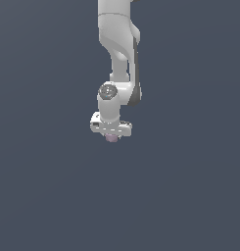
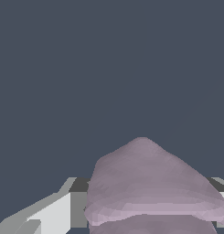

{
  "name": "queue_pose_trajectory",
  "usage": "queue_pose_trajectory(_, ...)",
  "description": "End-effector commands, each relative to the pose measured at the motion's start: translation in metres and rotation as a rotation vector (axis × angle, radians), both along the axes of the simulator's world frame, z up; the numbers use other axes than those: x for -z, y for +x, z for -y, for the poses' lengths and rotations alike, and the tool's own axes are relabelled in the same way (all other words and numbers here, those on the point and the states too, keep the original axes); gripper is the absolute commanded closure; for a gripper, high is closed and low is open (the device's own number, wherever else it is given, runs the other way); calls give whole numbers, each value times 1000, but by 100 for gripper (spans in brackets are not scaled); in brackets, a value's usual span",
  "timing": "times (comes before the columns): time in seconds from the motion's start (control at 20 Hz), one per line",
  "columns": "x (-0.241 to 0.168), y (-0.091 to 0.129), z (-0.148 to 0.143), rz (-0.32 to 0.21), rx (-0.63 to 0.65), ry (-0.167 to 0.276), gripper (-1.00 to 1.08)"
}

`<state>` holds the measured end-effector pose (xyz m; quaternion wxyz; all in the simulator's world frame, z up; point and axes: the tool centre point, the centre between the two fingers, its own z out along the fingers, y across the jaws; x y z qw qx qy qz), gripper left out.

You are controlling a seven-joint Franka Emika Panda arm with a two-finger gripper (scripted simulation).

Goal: Pick up the object and move it to a goal position.

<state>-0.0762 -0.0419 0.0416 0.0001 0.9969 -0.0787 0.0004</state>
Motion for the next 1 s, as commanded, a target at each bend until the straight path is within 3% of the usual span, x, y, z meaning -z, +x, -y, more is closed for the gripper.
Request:
queue_pose_trajectory(0.0, 0, 3, -10, 0, -2, 0, 108)
queue_pose_trajectory(0.55, -3, 31, -89, 0, -1, 0, 108)
queue_pose_trajectory(0.95, -4, 40, -107, 0, -1, 0, 108)
